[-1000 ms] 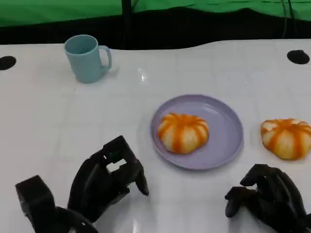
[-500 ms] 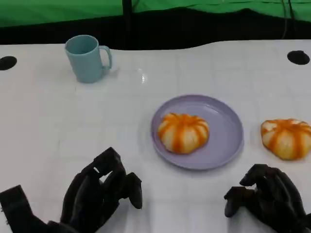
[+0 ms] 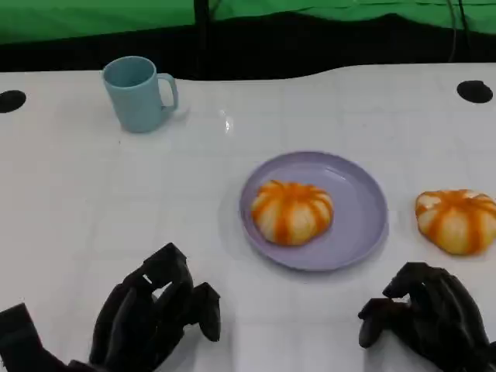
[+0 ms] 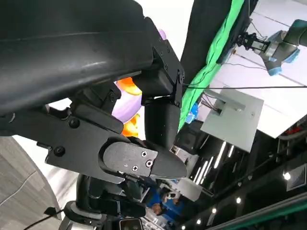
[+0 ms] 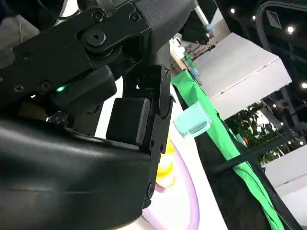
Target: Grasp the bread from the table and place it into the plate.
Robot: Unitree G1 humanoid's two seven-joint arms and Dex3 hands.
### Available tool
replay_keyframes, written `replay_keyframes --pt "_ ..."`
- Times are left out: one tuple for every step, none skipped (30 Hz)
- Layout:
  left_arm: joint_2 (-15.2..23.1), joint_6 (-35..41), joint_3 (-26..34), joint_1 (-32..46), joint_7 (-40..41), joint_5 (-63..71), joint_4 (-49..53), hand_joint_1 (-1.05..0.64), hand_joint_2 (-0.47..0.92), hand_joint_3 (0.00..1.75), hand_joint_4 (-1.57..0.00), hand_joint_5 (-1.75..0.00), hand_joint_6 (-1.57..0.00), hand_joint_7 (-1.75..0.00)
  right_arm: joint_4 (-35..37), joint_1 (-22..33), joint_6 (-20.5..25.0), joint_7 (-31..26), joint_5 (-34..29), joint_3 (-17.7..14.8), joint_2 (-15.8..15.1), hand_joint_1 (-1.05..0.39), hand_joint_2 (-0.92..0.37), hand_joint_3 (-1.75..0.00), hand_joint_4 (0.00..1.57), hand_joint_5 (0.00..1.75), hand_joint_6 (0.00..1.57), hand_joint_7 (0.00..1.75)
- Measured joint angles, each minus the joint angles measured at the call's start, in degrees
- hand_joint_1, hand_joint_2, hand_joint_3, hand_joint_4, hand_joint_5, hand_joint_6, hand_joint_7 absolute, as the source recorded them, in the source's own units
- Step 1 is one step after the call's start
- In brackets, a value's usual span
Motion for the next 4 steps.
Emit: replay_keyframes --pt "0.0 0.06 0.05 -0.05 0.0 0.01 0.03 -0.7 0.92 0.13 -0.93 -1.75 -0.73 -1.61 0.0 0.0 0.0 0.0 0.0 0.0 0.0 -1.04 -0.79 -0.01 1.54 0.75 1.57 0.3" --pt "0.0 0.14 0.1 -0.08 -0.01 0.02 0.04 -0.7 0.92 0.13 -0.93 -1.75 -0.73 -1.61 0.0 0.0 0.0 0.0 0.0 0.0 0.0 -1.04 -0.79 0.0 1.54 0.75 1.57 0.3" --pt "0.0 0.24 0.16 -0.09 -0.01 0.02 0.05 -0.7 0.92 0.13 -0.93 -1.75 -0.73 -1.61 0.0 0.0 0.0 0.0 0.0 0.0 0.0 -1.04 -0.79 0.0 1.53 0.76 1.57 0.3" --pt "0.0 0.36 0.26 -0.1 -0.01 0.02 0.06 -0.7 0.92 0.12 -0.93 -1.75 -0.74 -1.61 0.0 0.0 0.0 0.0 0.0 0.0 0.0 -1.04 -0.79 0.0 1.53 0.76 1.57 0.31"
